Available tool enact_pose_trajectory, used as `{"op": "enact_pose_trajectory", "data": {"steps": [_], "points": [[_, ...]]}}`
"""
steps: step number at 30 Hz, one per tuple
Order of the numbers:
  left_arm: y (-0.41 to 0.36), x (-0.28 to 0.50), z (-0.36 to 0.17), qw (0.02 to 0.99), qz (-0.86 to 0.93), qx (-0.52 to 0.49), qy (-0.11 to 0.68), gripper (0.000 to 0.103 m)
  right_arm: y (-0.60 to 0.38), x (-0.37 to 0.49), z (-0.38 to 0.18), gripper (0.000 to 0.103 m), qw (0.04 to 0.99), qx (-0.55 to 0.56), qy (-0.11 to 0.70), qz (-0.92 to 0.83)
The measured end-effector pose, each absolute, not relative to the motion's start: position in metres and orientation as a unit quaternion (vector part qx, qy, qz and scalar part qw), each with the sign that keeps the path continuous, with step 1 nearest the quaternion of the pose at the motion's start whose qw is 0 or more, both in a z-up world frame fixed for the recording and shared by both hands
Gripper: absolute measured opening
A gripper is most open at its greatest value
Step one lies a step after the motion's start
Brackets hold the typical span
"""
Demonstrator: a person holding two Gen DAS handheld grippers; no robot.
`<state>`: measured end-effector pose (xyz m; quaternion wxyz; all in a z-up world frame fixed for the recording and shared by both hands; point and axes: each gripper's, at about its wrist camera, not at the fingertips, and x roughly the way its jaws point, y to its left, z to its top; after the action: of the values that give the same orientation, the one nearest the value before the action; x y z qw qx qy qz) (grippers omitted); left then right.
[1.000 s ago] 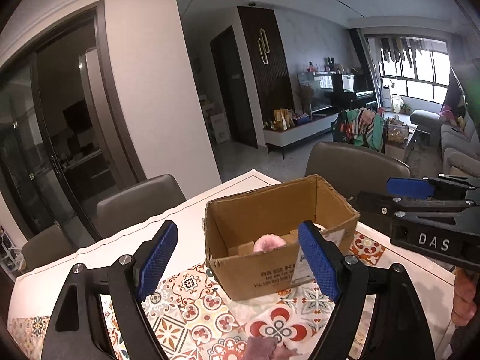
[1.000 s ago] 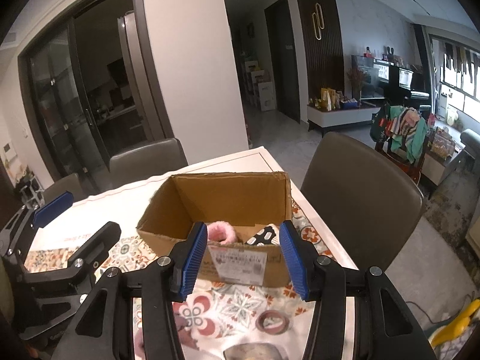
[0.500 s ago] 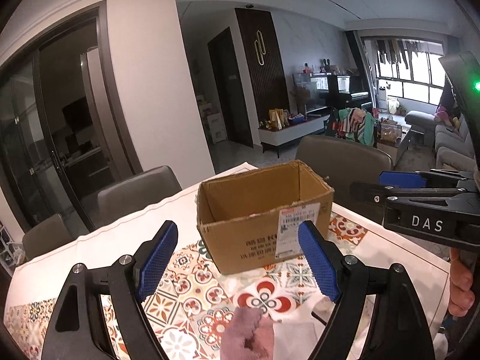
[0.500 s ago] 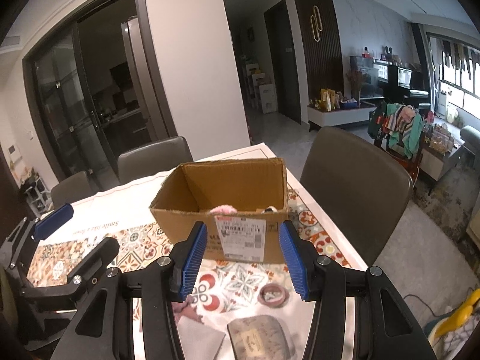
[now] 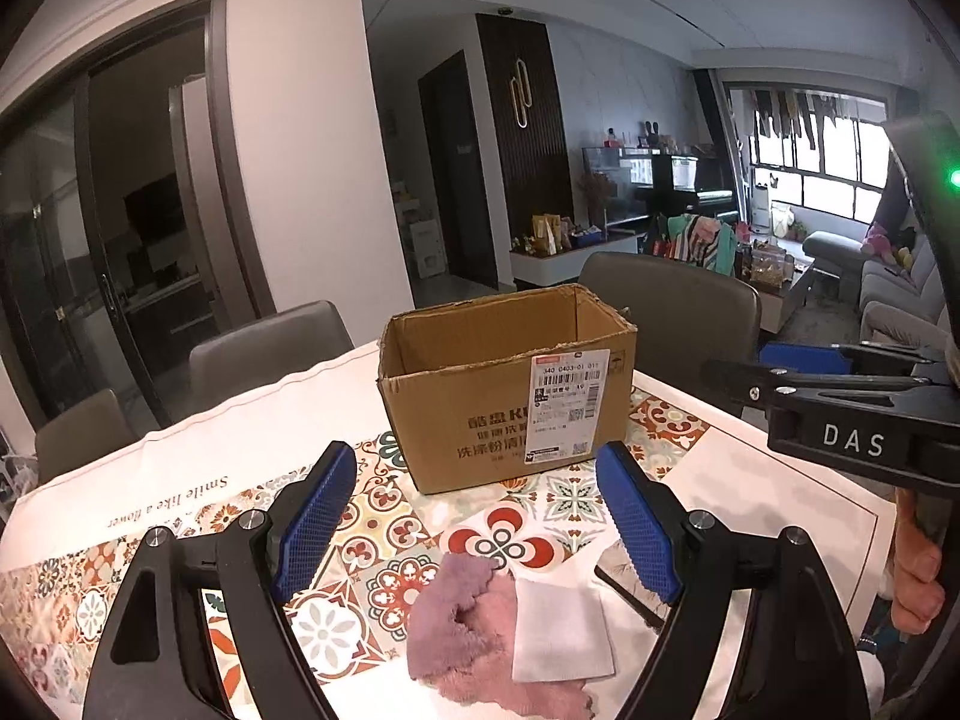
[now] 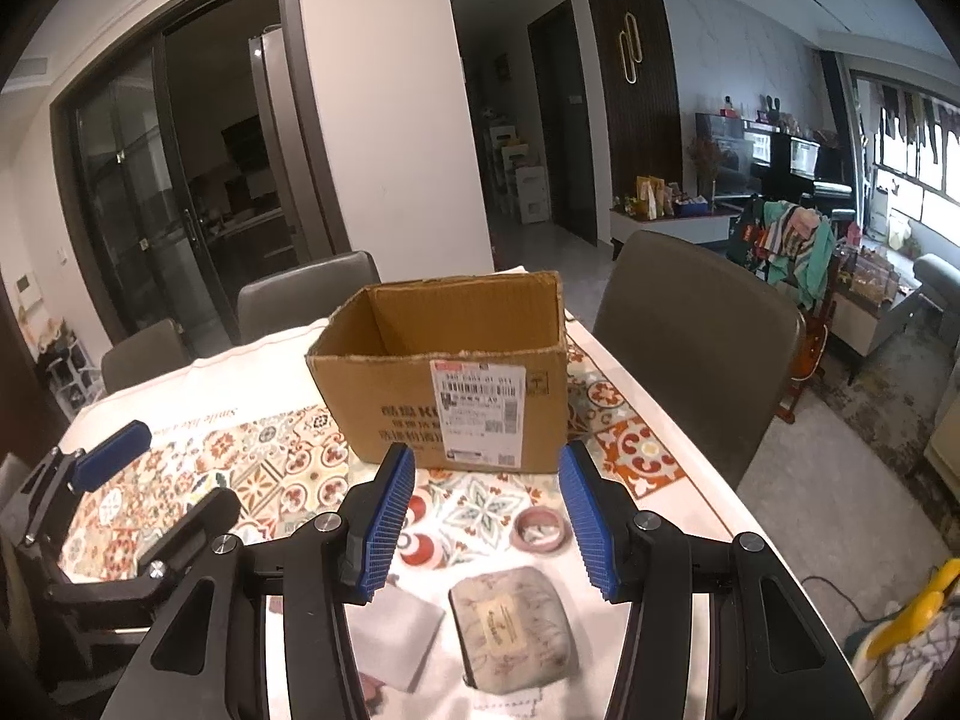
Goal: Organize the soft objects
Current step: 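Move left tool to white cloth while right tool approaches beige pouch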
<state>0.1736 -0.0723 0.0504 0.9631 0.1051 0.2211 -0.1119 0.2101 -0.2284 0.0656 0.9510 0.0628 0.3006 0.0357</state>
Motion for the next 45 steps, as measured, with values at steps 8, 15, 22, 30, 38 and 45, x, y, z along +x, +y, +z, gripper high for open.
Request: {"op": "enact_pose_trajectory", "data": {"steps": [8,15,22,30,38,45], "points": [[-0.073,0.148,0.036,0.966,-0.108,0.111,0.207,0.083,-0.233,0.189,0.046,0.052,0.949,0.080,0.304,0.031],[-0.071,0.138,0.015,0.958,-0.119,0.096,0.242,0.082,-0.234,0.176,0.024,0.052,0.944,0.077,0.320,0.024],[-0.077,0.127,-0.005,0.950,-0.135,0.098,0.264,0.082,-0.237,0.163,-0.003,0.052,0.934,0.078,0.347,0.027],[-0.082,0.132,-0.028,0.939,-0.143,0.099,0.296,0.077,-0.241,0.160,-0.026,0.052,0.926,0.081,0.368,0.022],[-0.077,0.147,-0.054,0.929,-0.139,0.077,0.334,0.069,-0.240,0.166,-0.045,0.052,0.920,0.080,0.382,0.020],[-0.073,0.161,-0.071,0.920,-0.135,0.061,0.362,0.063,-0.238,0.174,-0.064,0.052,0.913,0.094,0.397,0.016]]}}
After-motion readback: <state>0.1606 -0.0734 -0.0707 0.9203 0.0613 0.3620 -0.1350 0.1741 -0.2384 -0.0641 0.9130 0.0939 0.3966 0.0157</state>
